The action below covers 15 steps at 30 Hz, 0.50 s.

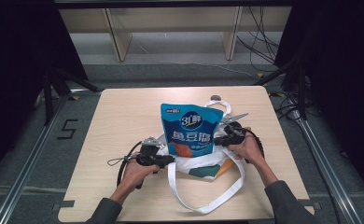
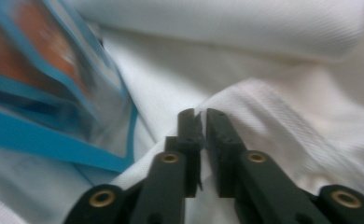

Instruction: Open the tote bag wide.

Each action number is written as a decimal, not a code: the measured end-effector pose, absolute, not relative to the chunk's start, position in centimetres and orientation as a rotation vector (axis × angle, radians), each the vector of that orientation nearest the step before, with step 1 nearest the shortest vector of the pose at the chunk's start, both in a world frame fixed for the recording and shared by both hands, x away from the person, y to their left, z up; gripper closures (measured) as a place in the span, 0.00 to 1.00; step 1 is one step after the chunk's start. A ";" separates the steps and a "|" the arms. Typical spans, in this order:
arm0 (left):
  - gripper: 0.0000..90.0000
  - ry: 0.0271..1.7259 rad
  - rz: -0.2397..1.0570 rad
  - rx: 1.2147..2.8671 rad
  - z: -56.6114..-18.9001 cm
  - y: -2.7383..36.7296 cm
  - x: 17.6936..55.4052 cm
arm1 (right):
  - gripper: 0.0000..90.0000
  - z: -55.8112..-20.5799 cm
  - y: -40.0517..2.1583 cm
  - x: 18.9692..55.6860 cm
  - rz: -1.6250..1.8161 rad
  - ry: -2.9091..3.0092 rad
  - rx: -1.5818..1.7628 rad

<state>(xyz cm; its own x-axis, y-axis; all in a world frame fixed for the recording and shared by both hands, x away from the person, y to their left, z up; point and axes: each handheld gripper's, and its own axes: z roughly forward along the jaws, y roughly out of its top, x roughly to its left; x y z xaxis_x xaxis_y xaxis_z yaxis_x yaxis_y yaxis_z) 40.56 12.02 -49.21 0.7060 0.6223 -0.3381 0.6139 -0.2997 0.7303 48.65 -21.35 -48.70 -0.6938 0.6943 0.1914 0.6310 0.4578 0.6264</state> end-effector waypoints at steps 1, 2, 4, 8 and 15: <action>0.83 0.944 0.005 1.984 -49.0 12.1 40.5 | 0.90 -48.0 -21.8 48.4 1.093 2.602 1.162; 0.82 0.940 0.015 1.979 -48.6 12.3 40.3 | 0.88 -47.7 -22.0 48.2 1.144 2.578 1.157; 0.77 0.928 0.033 1.973 -48.0 12.7 40.1 | 0.82 -46.6 -22.6 47.6 1.193 2.542 1.162; 0.66 0.924 0.088 1.983 -47.0 13.8 39.5 | 0.69 -45.3 -23.4 46.8 1.217 2.479 1.157; 0.53 0.944 0.217 1.970 -45.8 15.9 37.4 | 0.54 -44.5 -24.6 44.8 1.163 2.413 1.155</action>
